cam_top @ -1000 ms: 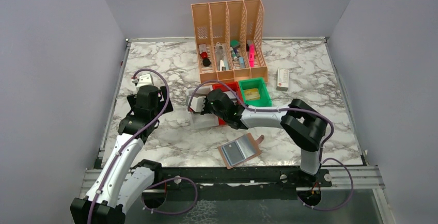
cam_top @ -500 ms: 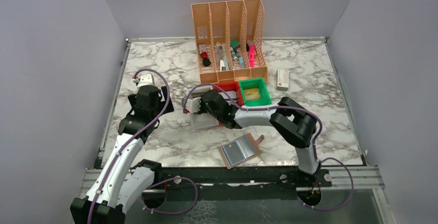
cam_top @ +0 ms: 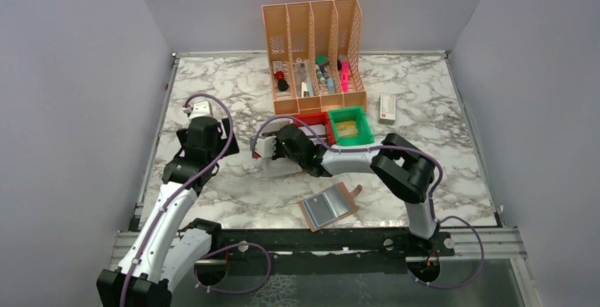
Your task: Take the credit cards out of the card holder
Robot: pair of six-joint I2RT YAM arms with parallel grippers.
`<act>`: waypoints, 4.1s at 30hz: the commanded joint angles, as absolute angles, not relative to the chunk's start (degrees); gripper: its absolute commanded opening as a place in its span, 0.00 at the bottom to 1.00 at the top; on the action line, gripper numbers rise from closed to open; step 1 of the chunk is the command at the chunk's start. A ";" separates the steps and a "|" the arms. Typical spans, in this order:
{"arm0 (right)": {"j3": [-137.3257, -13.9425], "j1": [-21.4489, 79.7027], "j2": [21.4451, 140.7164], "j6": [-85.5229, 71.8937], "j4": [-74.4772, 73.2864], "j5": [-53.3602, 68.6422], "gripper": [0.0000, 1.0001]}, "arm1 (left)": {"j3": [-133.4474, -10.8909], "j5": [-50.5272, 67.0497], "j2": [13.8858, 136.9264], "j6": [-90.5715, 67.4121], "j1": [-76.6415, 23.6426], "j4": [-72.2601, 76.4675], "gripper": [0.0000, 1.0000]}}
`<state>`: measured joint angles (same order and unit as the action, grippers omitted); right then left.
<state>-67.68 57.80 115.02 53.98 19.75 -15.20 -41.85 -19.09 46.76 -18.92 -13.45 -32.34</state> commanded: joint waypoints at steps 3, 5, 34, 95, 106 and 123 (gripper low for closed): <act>-65.03 57.96 106.92 45.17 16.14 -11.77 0.31 | -41.57 -17.71 47.27 -18.11 -13.18 -31.08 0.99; -63.60 57.96 101.98 40.95 16.47 -10.03 0.33 | -41.57 -17.55 47.50 -18.11 -13.19 -31.10 0.99; -31.49 68.25 67.15 -34.40 -13.56 -6.90 0.52 | -40.96 -14.99 48.86 -18.23 -13.18 -30.29 0.99; -40.90 72.26 83.07 -34.52 -13.03 -13.78 0.57 | -32.08 -3.03 43.79 -37.25 -40.38 -22.34 0.90; -43.93 73.78 89.61 -37.56 -19.73 -20.93 0.15 | -26.42 -9.81 42.35 -45.03 -46.24 -20.24 0.90; -40.05 73.74 76.40 -36.49 -13.29 -17.52 0.53 | -25.80 -10.07 48.76 -46.57 -51.50 -14.80 0.90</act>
<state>-39.79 73.43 77.60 -36.93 -11.84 -14.76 -25.71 -8.29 48.23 -45.52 -50.09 -18.09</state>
